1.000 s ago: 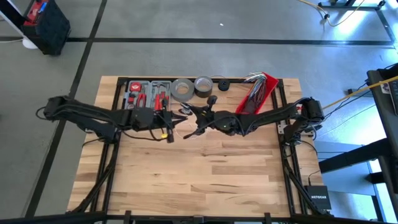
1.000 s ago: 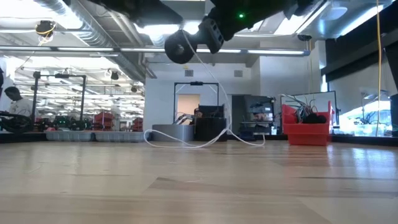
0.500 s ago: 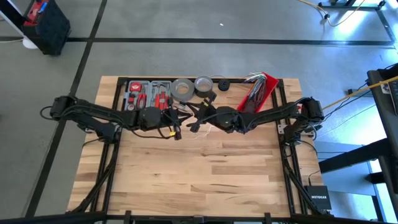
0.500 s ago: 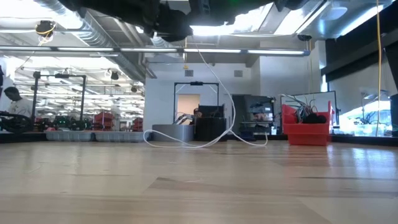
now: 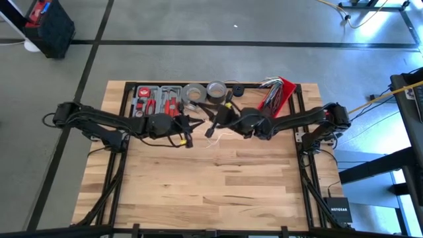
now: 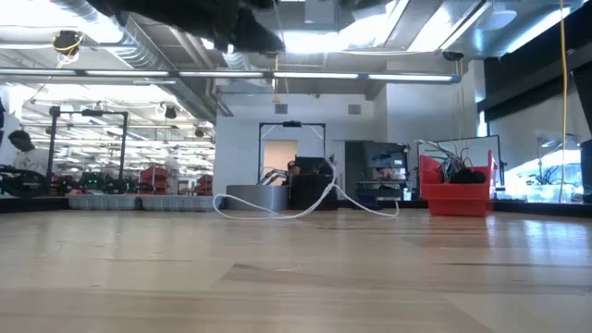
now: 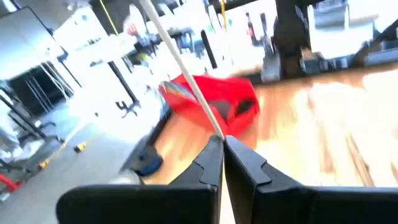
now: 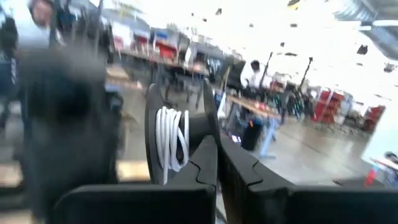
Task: Coil cords
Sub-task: Coil the white wire onto the black spool
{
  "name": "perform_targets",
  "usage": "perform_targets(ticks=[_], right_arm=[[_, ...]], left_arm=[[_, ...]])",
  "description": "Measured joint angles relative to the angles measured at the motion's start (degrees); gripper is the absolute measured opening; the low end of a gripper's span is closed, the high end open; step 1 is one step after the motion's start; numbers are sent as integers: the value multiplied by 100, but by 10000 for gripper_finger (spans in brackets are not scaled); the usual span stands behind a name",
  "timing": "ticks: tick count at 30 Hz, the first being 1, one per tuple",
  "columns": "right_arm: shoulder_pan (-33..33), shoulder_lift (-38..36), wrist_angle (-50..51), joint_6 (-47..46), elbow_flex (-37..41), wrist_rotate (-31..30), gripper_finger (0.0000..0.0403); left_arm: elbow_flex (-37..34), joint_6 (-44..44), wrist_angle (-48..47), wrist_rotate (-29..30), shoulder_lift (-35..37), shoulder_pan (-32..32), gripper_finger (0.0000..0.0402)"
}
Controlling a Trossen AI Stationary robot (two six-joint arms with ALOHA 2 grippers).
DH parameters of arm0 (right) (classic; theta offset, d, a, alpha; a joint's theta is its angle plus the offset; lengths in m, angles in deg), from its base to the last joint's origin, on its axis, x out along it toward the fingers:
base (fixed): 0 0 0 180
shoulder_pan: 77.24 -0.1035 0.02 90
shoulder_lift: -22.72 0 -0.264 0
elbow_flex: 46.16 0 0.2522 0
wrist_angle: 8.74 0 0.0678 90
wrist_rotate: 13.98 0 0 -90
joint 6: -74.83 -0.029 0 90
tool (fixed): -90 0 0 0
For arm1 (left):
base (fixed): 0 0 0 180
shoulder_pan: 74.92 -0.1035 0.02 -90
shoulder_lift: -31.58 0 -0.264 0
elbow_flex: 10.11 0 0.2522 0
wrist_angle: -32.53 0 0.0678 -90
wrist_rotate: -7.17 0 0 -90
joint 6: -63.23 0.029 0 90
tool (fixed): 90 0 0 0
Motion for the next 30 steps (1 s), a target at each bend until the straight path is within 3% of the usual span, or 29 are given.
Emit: perform_targets(ticks=[10, 21, 30], right_arm=[[0, -42, 155, 33, -704, 584, 5], [2, -29, 799, 173, -758, 403, 5], [2, -22, 856, 282, -751, 398, 5]], left_arm=[[-71, 50, -95, 19, -19, -48, 7], [-59, 101, -426, 39, 51, 125, 11], [-50, 184, -827, -309, 221, 240, 108]])
